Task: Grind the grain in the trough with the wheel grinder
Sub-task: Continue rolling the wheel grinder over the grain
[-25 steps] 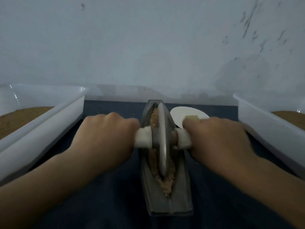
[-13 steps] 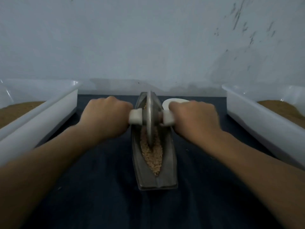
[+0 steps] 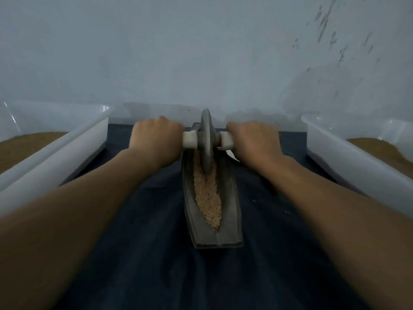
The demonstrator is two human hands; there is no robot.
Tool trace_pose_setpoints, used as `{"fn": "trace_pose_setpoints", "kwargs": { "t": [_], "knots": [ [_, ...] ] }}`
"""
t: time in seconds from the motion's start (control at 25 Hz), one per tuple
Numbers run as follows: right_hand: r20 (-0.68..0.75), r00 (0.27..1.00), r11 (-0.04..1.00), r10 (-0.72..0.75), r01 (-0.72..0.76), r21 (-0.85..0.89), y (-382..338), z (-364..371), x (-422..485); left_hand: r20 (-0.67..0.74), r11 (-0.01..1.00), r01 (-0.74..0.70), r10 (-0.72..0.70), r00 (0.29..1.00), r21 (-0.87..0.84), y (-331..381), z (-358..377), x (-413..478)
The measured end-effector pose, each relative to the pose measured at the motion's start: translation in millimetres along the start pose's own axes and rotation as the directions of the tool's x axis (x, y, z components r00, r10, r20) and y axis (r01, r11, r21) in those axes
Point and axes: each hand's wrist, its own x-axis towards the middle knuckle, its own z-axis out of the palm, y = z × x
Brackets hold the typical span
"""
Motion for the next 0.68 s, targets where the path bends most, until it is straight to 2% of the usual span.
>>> {"fn": "trace_pose_setpoints", "kwargs": {
  "t": [0.04, 0.08, 0.16, 0.24, 0.32, 0.44, 0.48, 0.52, 0.6, 0.64, 0.68],
  "knots": [
    [0.068, 0.997, 0.999, 0.028, -0.025, -0.041, -2, 1, 8, 0.048, 0.999, 0.009, -0.011, 0.999, 0.037, -1, 1, 9],
    [0.064, 0.998, 0.999, 0.015, -0.012, -0.045, 0, 0, 8, 0.043, 0.999, -0.030, 0.029, 0.999, 0.031, -6, 1, 9],
    [-0.088, 0.991, 0.992, -0.097, 0.089, -0.091, 5, -2, -30, -0.122, 0.980, -0.193, 0.198, 0.973, 0.054, -18, 3, -25],
    [-0.262, 0.954, 0.987, -0.146, 0.123, -0.101, 6, 0, -60, -0.275, 0.967, -0.235, 0.253, 0.928, 0.097, -23, 8, -55],
    [-0.246, 0.962, 0.992, -0.121, 0.105, -0.076, 1, -2, -46, -0.218, 0.980, -0.192, 0.199, 0.955, 0.053, -18, 9, -48],
    [0.013, 1.000, 0.997, -0.003, 0.004, -0.072, -9, -3, 1, 0.018, 1.000, 0.012, -0.012, 1.000, 0.016, -6, 5, -3],
    [0.052, 0.999, 0.996, 0.015, -0.010, -0.093, -8, -4, 5, 0.063, 1.000, -0.007, 0.006, 0.998, 0.020, -7, 3, 5],
    [0.027, 1.000, 0.996, -0.014, 0.016, -0.087, -4, -4, -3, 0.047, 0.997, -0.075, 0.074, 0.996, 0.010, -10, 1, 3],
    [-0.156, 0.983, 0.994, -0.093, 0.083, -0.070, 2, -1, -46, -0.119, 0.972, -0.218, 0.227, 0.967, 0.083, -18, 3, -31],
    [-0.248, 0.964, 0.994, -0.100, 0.086, -0.067, 2, 1, -60, -0.196, 0.967, -0.226, 0.245, 0.950, 0.114, -18, 3, -46],
    [-0.256, 0.962, 0.995, -0.089, 0.075, -0.063, 4, 4, -63, -0.239, 0.964, -0.224, 0.253, 0.937, 0.144, -17, 3, -49]
  ]
}}
